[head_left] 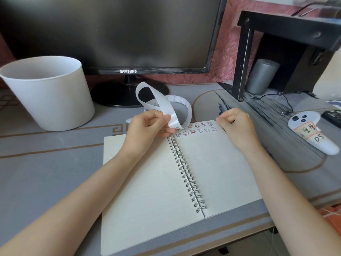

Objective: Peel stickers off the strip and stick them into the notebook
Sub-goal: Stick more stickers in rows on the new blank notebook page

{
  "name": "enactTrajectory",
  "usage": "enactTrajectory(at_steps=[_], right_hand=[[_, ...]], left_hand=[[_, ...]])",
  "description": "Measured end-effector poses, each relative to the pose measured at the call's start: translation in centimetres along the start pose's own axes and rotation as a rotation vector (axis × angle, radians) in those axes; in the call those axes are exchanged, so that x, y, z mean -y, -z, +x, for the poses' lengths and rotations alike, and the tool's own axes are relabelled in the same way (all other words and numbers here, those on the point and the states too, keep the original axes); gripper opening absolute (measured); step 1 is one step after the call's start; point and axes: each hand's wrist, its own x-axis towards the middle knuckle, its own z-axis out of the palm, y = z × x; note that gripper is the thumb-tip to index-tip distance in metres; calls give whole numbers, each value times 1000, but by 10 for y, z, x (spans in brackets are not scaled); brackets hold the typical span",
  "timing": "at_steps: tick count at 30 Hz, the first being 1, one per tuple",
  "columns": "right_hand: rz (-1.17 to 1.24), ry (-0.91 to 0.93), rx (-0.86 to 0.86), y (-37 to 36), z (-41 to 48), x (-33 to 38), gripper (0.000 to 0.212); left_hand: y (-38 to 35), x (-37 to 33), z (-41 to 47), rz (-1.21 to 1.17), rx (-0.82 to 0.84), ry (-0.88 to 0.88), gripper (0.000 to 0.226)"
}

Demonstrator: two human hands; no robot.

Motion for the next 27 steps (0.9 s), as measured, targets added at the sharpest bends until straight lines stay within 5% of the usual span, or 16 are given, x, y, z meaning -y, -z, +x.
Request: enactTrajectory(at_steps=[4,11,16,27], right_hand=[[108,138,11,3,-6,22,11],[140,356,369,-1,-28,66,16],[70,395,319,-16,-34,72,16],[379,393,243,-23,-40,65,21]], left_hand=[[0,0,0,-4,-9,3,14],[0,0,0,-34,-14,-6,12],[1,-1,0,-43,-20,-29,13],[1,-2,0,-83,26,-3,14]])
